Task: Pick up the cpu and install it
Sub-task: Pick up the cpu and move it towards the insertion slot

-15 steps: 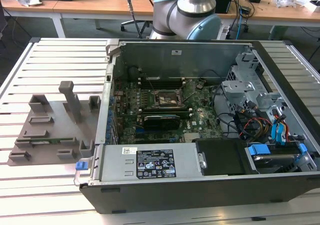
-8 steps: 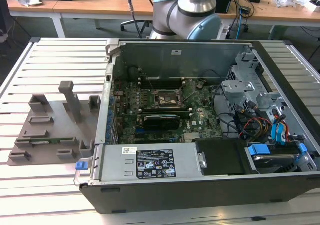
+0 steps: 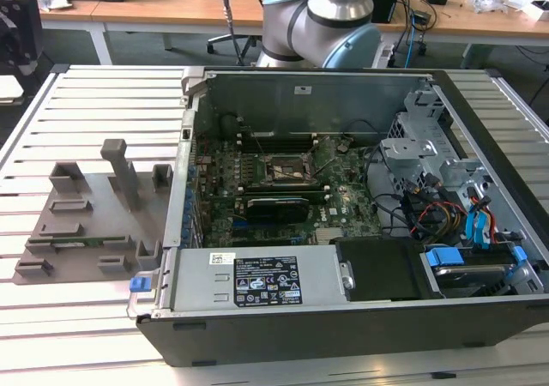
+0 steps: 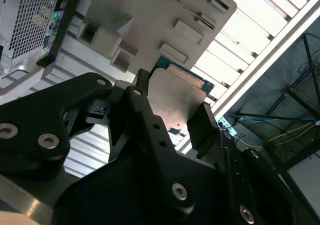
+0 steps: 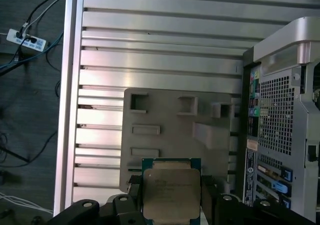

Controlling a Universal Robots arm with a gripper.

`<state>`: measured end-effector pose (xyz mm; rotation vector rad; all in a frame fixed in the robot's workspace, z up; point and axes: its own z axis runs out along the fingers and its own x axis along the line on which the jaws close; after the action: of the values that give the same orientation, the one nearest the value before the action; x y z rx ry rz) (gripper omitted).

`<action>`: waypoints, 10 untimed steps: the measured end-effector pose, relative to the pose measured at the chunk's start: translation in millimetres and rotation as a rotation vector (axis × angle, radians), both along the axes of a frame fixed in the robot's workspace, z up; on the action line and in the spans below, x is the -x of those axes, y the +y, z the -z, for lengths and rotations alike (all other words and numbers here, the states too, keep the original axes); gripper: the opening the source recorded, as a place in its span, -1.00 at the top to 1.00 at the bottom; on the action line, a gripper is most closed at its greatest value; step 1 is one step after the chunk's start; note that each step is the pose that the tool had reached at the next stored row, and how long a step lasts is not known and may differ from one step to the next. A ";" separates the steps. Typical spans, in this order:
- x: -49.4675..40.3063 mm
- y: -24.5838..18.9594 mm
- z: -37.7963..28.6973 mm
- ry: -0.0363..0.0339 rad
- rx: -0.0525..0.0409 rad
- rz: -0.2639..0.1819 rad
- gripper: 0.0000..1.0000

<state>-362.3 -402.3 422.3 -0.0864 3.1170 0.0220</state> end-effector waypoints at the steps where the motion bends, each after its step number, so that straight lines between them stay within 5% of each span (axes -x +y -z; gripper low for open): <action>1: -4.5 0.0 1.4 0.0002 0.0000 0.000 -0.09; 10: -40.3 0.0 7.1 0.0001 -0.0001 0.000 -0.09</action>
<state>-322.1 -402.3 415.2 -0.0865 3.1171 0.0222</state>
